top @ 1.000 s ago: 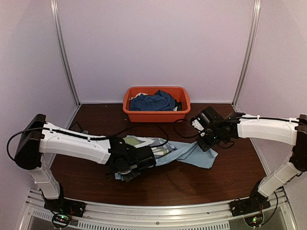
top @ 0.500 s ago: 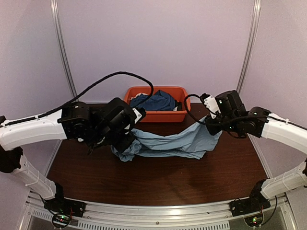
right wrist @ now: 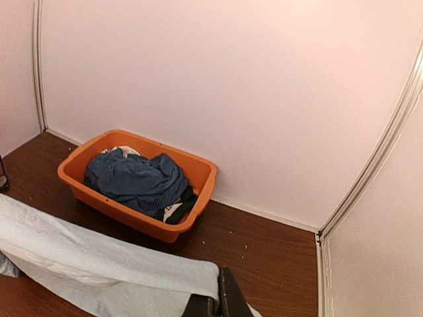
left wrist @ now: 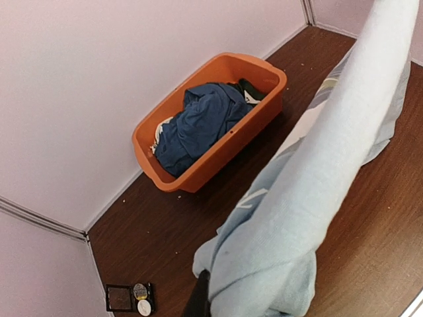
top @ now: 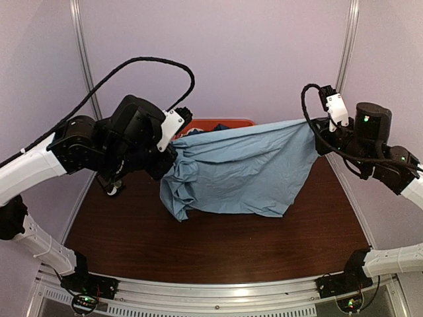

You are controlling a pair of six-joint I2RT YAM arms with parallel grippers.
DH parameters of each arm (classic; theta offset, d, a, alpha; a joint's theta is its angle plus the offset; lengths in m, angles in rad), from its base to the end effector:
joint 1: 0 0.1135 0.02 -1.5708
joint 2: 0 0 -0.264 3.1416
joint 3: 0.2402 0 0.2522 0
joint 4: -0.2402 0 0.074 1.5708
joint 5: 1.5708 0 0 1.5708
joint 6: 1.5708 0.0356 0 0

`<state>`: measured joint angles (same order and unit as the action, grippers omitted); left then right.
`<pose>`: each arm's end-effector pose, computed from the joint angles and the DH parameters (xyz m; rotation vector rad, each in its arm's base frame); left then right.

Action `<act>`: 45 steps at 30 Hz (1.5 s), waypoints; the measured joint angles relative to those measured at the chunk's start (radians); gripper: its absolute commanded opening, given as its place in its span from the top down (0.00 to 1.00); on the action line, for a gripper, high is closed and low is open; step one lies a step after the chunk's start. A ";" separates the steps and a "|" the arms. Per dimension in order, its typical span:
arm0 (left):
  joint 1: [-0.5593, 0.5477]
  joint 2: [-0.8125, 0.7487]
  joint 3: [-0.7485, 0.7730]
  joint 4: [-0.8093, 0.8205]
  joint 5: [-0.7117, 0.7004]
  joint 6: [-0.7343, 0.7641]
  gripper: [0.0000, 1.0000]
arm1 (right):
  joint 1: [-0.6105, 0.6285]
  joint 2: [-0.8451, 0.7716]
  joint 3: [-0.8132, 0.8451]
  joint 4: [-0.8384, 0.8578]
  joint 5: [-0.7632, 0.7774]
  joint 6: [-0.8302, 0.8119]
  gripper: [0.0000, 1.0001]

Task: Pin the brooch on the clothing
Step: Flatten out the crumpled clothing at the center of the board.

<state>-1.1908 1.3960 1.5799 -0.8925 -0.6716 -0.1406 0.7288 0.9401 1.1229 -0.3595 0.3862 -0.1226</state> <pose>0.1249 -0.2530 0.4110 0.7534 1.9660 -0.0199 0.1578 0.1229 0.4114 -0.4519 1.6757 0.1084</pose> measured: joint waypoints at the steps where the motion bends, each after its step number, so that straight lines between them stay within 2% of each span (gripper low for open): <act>1: 0.000 -0.008 0.005 0.012 -0.003 0.016 1.00 | 0.000 -0.014 0.006 0.014 -0.007 -0.007 1.00; 9: 0.000 -0.035 0.031 0.150 -0.038 0.199 1.00 | 0.017 -0.009 0.105 0.052 -0.042 -0.056 1.00; 17: 0.010 -0.029 0.016 0.367 -0.189 0.372 1.00 | 0.018 0.111 0.182 0.100 0.064 -0.110 1.00; 20: 0.051 -0.001 0.009 0.421 -0.225 0.386 1.00 | 0.016 0.177 0.184 0.139 0.130 -0.139 1.00; 23: 0.144 0.046 0.004 0.459 -0.213 0.385 1.00 | -0.010 0.267 0.209 0.171 0.161 -0.166 1.00; 27: 0.263 0.137 0.059 0.502 -0.156 0.418 1.00 | -0.092 0.453 0.388 0.171 0.143 -0.186 1.00; 31: 0.318 0.275 0.284 0.534 -0.101 0.503 1.00 | -0.134 0.656 0.735 0.121 0.102 -0.205 1.00; 33: 0.323 0.329 0.412 0.563 -0.078 0.550 1.00 | -0.137 0.690 0.846 0.106 0.078 -0.211 1.00; 35: 0.323 0.333 0.468 0.594 -0.056 0.583 1.00 | -0.137 0.678 0.896 0.097 0.053 -0.214 1.00; 38: 0.320 0.279 0.436 0.642 -0.036 0.600 1.00 | -0.135 0.584 0.838 0.103 0.020 -0.215 1.00; 42: 0.315 0.143 0.222 0.663 -0.021 0.551 1.00 | -0.134 0.384 0.549 0.132 -0.051 -0.207 1.00; 45: 0.309 0.079 0.034 0.622 -0.020 0.433 1.00 | -0.133 0.303 0.300 0.123 -0.124 -0.182 1.00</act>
<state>-0.8814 1.4754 1.6138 -0.2703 -0.6918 0.2924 0.5957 1.2434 1.4231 -0.2363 0.2619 -0.3042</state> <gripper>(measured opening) 0.049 0.038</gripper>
